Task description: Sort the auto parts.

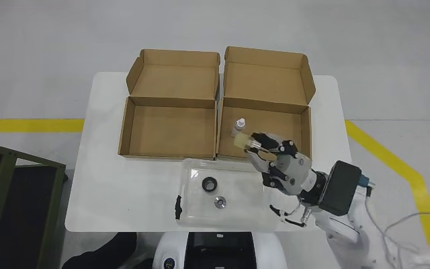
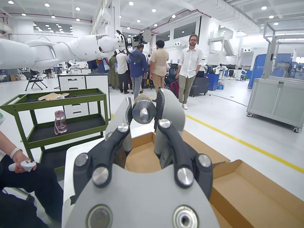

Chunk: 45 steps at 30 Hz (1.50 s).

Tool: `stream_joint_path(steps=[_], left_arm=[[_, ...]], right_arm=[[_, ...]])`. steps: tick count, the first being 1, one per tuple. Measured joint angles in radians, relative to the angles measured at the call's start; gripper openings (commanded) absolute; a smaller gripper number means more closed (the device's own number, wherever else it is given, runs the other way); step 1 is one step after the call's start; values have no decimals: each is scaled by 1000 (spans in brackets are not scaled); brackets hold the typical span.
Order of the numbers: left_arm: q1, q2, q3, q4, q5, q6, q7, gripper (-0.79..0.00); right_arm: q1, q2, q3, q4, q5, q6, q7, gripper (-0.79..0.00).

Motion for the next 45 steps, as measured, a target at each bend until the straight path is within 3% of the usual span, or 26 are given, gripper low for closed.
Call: stream_joint_path(steps=[8, 15, 24, 33, 45], left_arm=[[0, 0, 0, 0, 0, 0, 0, 0], [0, 0, 0, 0, 0, 0, 0, 0], [0, 0, 0, 0, 0, 0, 0, 0], [0, 0, 0, 0, 0, 0, 0, 0], [0, 0, 0, 0, 0, 0, 0, 0]], right_arm=[[-1, 3, -8, 52, -31, -5, 100, -785], [1, 12, 10, 119, 11, -43, 290, -785], [37, 20, 61, 211, 8, 27, 448, -785], [167, 22, 54, 332, -8, 78, 648, -785], [377, 8, -84, 505, -52, 95, 870, -785]])
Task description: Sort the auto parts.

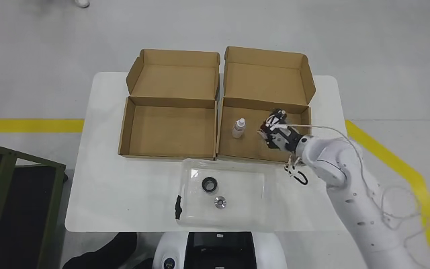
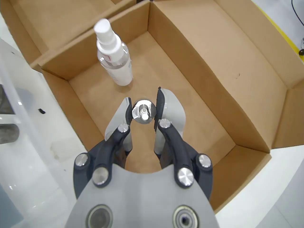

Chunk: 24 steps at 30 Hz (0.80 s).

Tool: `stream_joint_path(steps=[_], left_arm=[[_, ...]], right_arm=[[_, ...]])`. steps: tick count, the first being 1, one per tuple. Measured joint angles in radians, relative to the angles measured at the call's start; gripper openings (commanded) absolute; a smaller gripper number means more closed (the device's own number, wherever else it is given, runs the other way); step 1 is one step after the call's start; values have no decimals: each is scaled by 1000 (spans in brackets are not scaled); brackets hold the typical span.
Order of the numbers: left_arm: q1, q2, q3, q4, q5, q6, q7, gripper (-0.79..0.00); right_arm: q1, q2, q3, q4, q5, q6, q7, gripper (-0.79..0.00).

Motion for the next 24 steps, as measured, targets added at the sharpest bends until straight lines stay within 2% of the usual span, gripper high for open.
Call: stream_joint_path(steps=[10, 17, 19, 21, 24], left_arm=[[0, 0, 0, 0, 0, 0, 0, 0], [0, 0, 0, 0, 0, 0, 0, 0], [0, 0, 0, 0, 0, 0, 0, 0], [0, 0, 0, 0, 0, 0, 0, 0], [0, 0, 0, 0, 0, 0, 0, 0]], right_arm=[[99, -20, -111, 112, 20, 1, 57, -785], [136, -27, -144, 160, 4, 18, 79, -785], [145, -29, -151, 175, 4, 22, 83, -680], [152, -31, -159, 188, 0, 26, 87, -631], [162, -34, -171, 204, -1, 29, 84, -496]])
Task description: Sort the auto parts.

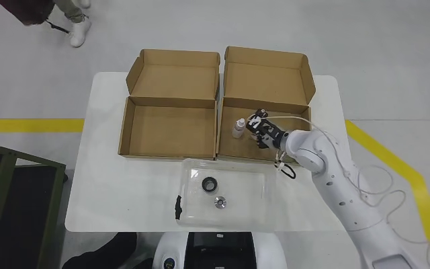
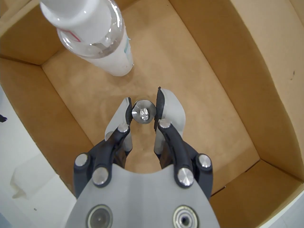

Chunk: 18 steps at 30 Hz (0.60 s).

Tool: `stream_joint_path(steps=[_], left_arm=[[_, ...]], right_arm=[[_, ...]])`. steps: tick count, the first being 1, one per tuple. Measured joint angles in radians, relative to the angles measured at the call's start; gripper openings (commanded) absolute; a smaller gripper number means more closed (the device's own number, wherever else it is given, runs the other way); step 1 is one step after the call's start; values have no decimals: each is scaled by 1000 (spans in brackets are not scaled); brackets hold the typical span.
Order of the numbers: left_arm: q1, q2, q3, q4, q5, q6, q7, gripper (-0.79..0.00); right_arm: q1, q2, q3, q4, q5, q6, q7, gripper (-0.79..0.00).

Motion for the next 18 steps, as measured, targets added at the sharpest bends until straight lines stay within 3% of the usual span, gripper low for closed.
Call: stream_joint_path(steps=[3, 7, 9, 18], left_arm=[[0, 0, 0, 0, 0, 0, 0, 0], [0, 0, 0, 0, 0, 0, 0, 0], [0, 0, 0, 0, 0, 0, 0, 0], [0, 0, 0, 0, 0, 0, 0, 0]], right_arm=[[6, -2, -6, 5, 5, 3, -4, -409], [2, -2, 0, -11, 17, 6, -4, -95], [-5, 1, 10, -28, 22, 6, -4, -18], [-151, 37, 170, -260, 94, -43, -59, 0]])
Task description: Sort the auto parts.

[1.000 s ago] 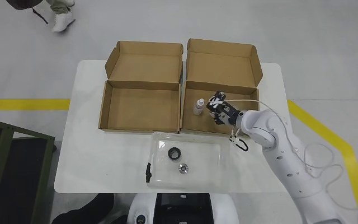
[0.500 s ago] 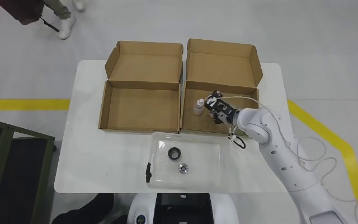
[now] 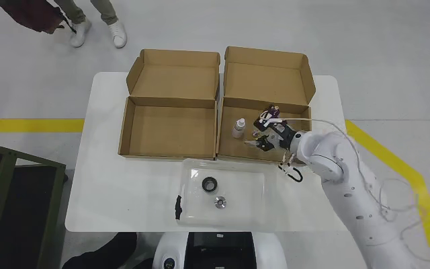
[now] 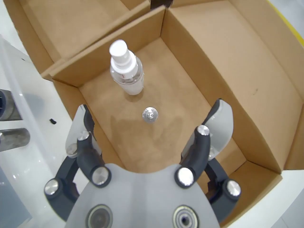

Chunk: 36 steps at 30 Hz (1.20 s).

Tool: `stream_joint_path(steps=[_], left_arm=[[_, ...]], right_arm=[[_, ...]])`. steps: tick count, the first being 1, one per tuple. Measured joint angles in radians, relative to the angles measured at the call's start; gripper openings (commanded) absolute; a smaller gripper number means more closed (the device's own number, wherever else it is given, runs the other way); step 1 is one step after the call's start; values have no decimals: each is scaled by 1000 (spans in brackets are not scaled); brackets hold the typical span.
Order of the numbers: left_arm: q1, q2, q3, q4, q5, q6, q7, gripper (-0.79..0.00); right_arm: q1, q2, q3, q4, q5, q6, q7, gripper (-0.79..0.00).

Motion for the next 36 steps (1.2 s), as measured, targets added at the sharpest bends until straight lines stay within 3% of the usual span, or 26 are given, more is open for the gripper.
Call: stream_joint_path(steps=[7, 13, 22, 36], left_arm=[[0, 0, 0, 0, 0, 0, 0, 0], [0, 0, 0, 0, 0, 0, 0, 0], [0, 0, 0, 0, 0, 0, 0, 0], [0, 0, 0, 0, 0, 0, 0, 0]], right_arm=[[-185, 28, 106, -254, -24, -95, -42, 0], [-303, 38, 70, -371, -106, -171, -86, 0], [-379, 43, -21, -394, -227, -224, -150, -3], [-372, 45, -112, -318, -354, -248, -181, -163]])
